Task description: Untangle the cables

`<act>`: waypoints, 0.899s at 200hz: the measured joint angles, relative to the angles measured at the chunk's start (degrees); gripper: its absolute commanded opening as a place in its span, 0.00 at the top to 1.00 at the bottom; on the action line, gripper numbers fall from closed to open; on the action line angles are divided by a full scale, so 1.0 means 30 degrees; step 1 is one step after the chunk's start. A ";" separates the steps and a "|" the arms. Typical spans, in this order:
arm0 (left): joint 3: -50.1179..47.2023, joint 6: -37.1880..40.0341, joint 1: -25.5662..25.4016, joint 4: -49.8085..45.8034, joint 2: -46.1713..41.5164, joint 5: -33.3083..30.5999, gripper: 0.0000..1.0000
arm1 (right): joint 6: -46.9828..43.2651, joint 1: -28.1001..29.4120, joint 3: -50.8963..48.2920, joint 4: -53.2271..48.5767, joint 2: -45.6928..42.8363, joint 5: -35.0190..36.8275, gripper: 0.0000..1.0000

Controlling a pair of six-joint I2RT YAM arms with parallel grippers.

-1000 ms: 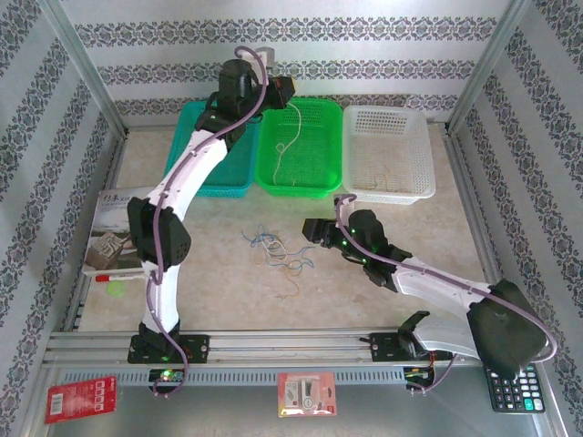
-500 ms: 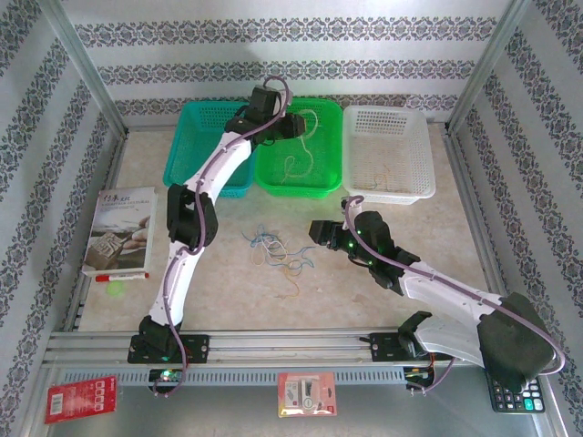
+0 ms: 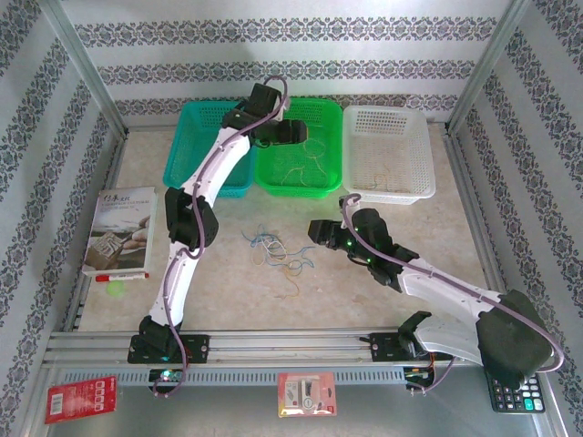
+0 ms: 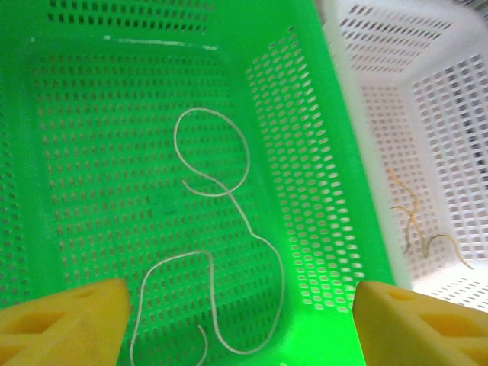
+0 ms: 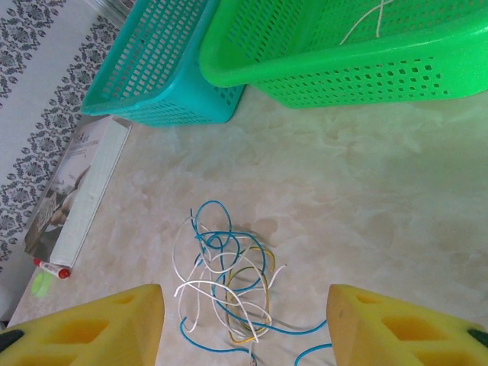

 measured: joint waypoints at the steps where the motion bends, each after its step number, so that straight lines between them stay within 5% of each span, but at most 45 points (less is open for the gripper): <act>1: 0.0000 0.0000 0.0000 -0.0007 -0.0051 0.0022 0.22 | -0.0022 0.0000 0.0015 -0.0015 0.0000 -0.0007 0.41; 42: -0.2514 0.0335 -0.0015 0.0372 -0.4495 0.0073 0.21 | -0.0532 -0.0117 0.0787 -0.1370 0.0029 -0.0160 0.41; 121: -2.1536 -0.0546 -0.0022 0.7912 -1.8068 -0.0911 0.15 | -0.0991 0.0379 0.1311 -0.3781 0.0240 -0.0219 0.41; 180: -3.0629 -0.3257 0.0087 1.0418 -2.4560 -0.2557 0.12 | -0.1851 0.1756 0.3031 -0.5151 0.1945 -0.0219 0.41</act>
